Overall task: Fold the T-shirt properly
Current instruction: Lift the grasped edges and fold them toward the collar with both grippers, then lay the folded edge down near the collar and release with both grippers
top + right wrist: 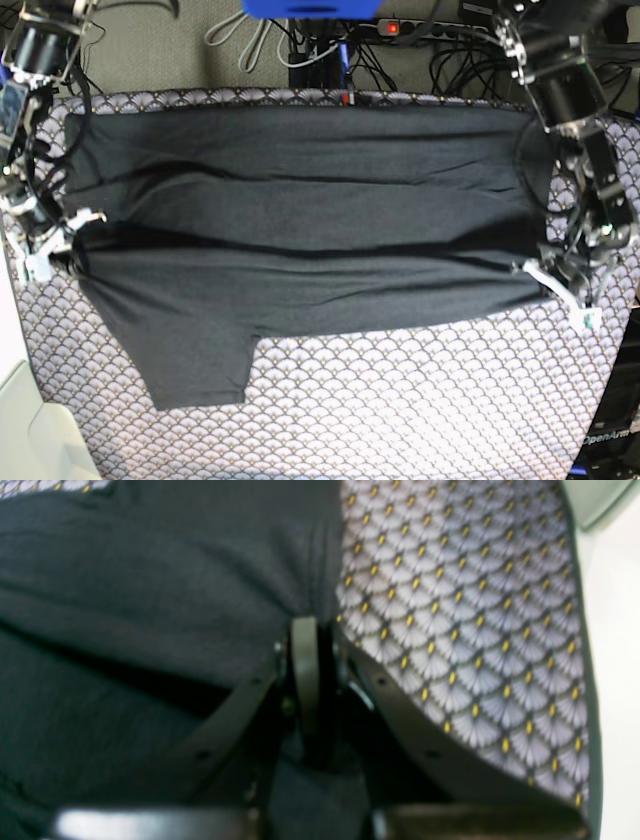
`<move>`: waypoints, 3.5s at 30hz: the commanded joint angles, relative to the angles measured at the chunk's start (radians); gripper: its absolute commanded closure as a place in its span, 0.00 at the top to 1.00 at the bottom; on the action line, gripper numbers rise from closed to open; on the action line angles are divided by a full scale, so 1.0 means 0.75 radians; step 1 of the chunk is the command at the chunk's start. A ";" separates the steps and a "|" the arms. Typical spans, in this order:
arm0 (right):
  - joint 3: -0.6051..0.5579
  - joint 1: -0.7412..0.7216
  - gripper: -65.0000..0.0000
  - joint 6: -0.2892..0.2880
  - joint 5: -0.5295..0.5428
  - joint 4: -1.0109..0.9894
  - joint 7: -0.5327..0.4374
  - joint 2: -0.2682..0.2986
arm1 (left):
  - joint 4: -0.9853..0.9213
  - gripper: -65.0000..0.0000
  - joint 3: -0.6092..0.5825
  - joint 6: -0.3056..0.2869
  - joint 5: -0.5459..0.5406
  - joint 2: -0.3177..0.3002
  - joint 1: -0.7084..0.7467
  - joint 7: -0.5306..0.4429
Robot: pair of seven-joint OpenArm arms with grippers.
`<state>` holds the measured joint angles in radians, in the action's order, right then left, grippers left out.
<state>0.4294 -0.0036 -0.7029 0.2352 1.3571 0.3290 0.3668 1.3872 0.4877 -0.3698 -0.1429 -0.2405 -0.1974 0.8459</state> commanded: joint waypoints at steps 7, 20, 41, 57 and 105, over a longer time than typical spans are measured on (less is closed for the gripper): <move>0.118 0.032 0.00 0.006 0.037 0.045 -0.039 0.028 | 0.136 0.01 0.020 0.001 -0.146 -0.063 0.115 -0.004; 0.245 0.139 0.00 0.006 0.037 0.059 -0.039 -0.009 | 0.291 0.01 0.134 0.001 -0.152 -0.051 0.274 -0.004; 0.337 0.419 0.00 0.006 0.037 0.280 -0.039 -0.122 | 0.398 0.01 0.134 -0.001 -0.310 -0.042 0.526 -0.002; 0.355 0.474 0.00 0.006 0.033 0.282 -0.041 -0.108 | 0.545 0.01 0.136 -0.001 -0.314 -0.116 0.516 0.184; 0.380 0.601 0.00 0.006 0.027 0.276 0.023 -0.134 | 0.441 0.16 0.124 -0.001 -0.312 -0.112 0.700 0.187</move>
<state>0.7071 0.4435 -0.7029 0.2440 1.5494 0.3687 0.2474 1.7042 0.5743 -0.3710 -0.3721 -0.3050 0.3237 0.9977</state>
